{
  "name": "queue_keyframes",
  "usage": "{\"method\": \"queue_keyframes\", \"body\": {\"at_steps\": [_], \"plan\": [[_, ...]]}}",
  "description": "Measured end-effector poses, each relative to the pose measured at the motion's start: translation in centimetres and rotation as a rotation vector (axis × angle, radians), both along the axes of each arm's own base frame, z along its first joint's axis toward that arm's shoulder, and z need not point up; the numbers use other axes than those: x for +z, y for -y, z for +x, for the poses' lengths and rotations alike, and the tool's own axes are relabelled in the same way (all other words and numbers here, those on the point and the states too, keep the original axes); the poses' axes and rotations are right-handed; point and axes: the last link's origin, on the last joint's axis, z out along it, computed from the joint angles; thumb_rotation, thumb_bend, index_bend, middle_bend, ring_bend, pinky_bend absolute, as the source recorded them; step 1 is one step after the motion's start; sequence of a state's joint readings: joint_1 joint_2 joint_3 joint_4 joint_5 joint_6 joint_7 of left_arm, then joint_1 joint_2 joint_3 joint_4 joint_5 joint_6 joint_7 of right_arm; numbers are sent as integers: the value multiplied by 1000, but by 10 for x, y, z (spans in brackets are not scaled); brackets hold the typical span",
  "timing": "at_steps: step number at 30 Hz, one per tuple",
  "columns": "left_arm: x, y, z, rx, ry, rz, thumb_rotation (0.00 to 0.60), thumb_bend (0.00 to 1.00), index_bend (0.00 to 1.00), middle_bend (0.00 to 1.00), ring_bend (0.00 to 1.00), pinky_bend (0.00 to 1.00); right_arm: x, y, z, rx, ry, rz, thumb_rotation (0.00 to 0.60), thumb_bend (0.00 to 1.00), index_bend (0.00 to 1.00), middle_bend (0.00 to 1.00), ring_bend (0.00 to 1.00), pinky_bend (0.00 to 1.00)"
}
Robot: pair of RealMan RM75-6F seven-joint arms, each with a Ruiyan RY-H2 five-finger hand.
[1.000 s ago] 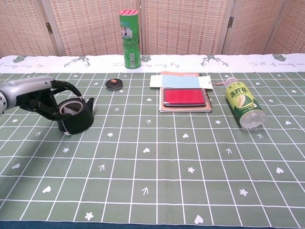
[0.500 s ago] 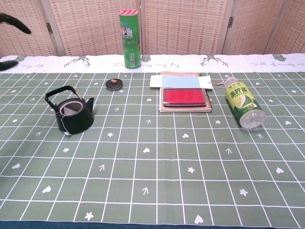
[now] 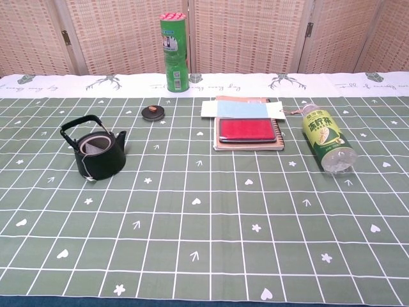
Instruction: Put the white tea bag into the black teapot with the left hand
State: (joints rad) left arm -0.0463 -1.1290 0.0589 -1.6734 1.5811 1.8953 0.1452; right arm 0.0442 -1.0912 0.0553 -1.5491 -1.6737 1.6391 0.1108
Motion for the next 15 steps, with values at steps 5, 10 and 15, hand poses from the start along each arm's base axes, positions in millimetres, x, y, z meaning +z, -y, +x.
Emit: {"method": "queue_keyframes", "body": {"at_steps": [5, 10, 15], "plan": [[-14, 4, -4, 71, -9, -100, 540, 147, 122, 70, 32, 120, -7, 2, 3, -5, -15, 19, 600, 419, 0, 0, 0, 0], [-20, 5, -4, 93, -14, -138, 536, 111, 110, 0, 0, 58, -9, 2, 3, -6, -17, 25, 600, 419, 0, 0, 0, 0], [-24, 2, -8, 130, -27, -169, 539, 107, 108, 0, 0, 56, -10, 2, 3, -9, -21, 29, 600, 419, 0, 0, 0, 0]]}}
